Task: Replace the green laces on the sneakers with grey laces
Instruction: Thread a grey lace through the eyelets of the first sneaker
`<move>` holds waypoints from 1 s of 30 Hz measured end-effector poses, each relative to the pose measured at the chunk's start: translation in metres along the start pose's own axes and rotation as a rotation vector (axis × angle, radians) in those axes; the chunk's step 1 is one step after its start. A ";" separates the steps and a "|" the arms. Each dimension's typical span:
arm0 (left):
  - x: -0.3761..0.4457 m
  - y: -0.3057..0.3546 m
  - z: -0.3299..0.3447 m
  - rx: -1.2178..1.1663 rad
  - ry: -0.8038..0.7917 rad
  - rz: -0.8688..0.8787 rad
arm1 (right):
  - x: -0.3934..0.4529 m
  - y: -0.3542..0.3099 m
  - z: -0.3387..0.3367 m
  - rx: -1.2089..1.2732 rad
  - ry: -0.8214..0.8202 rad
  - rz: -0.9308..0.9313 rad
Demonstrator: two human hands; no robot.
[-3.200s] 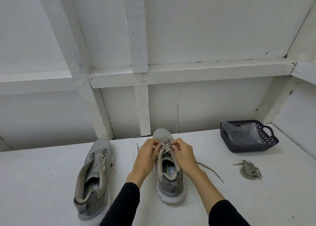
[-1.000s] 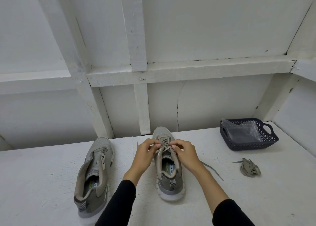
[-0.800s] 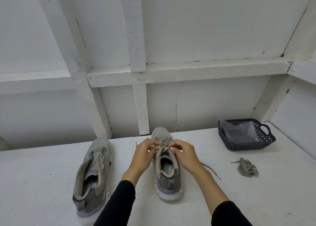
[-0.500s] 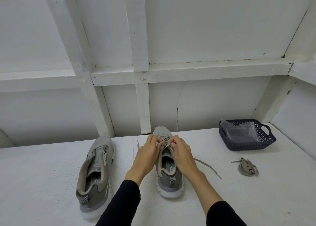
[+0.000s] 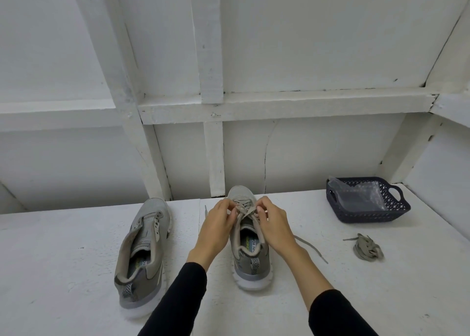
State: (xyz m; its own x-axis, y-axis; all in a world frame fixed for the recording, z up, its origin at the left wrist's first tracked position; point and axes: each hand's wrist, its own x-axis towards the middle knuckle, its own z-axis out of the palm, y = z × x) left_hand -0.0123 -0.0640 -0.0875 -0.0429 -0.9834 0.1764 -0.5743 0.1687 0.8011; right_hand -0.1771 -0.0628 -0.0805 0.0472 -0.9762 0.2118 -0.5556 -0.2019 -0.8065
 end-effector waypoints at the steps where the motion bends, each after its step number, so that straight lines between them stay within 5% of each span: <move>1: -0.003 0.002 0.001 0.005 0.036 -0.004 | -0.002 -0.001 0.001 0.001 0.025 -0.011; 16: -0.006 0.002 0.003 -0.011 0.060 -0.059 | 0.003 0.003 -0.002 0.032 -0.039 0.049; 23: -0.015 0.004 0.010 -0.044 0.191 -0.090 | -0.007 0.000 0.003 0.082 0.081 0.116; 30: -0.006 0.002 0.004 -0.051 0.095 -0.149 | 0.001 -0.002 0.002 0.060 0.037 0.178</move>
State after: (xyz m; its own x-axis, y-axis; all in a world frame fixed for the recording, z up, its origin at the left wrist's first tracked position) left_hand -0.0165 -0.0580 -0.0895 0.1185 -0.9874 0.1051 -0.5264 0.0272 0.8498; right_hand -0.1743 -0.0630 -0.0796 -0.0788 -0.9935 0.0821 -0.5023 -0.0316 -0.8641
